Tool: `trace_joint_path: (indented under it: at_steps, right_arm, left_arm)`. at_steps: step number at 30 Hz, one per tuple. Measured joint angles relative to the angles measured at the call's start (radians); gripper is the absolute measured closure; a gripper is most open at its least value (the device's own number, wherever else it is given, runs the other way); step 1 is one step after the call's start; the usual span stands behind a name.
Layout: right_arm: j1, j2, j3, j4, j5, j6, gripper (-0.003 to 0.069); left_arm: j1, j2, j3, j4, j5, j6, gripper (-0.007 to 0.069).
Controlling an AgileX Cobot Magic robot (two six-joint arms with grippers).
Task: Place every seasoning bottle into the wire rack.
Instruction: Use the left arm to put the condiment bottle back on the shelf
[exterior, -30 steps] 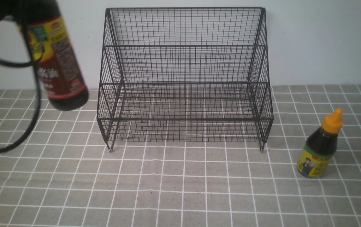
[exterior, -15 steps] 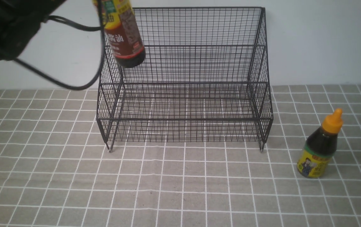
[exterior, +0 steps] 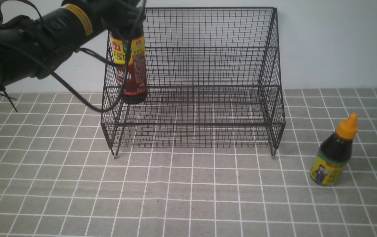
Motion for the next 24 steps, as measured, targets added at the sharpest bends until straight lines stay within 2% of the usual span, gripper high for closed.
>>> trace_joint_path:
  at_steps: [4,6,7,12,19,21,24]
  right_arm:
    - [0.000,0.026,-0.016,0.000,0.021,-0.012,0.0670]
    - [0.000,0.044,-0.027,0.000,0.027,-0.028,0.0670]
    - [0.000,0.079,-0.052,0.000,0.043,-0.052,0.0670]
    - [0.000,0.189,-0.130,0.000,0.115,-0.075,0.0670]
    - [0.000,0.301,-0.198,0.008,0.162,-0.122,0.0670]
    - [0.000,0.305,-0.200,0.018,0.160,-0.147,0.0670]
    - [0.000,0.306,-0.205,0.026,0.158,-0.181,0.0670]
  left_arm:
    - [0.000,0.000,0.019,0.129,0.009,-0.079,0.0359]
    - [-0.001,0.000,0.023,0.152,0.032,-0.122,0.0359]
    - [-0.002,0.002,0.027,0.166,0.084,-0.200,0.0359]
    - [-0.002,0.008,0.024,0.191,0.192,-0.348,0.0359]
    - [-0.003,0.008,0.020,0.310,0.193,-0.421,0.0358]
    - [-0.003,0.008,0.019,0.339,0.191,-0.443,0.0341]
    - [-0.003,0.008,0.019,0.371,0.191,-0.474,0.0265]
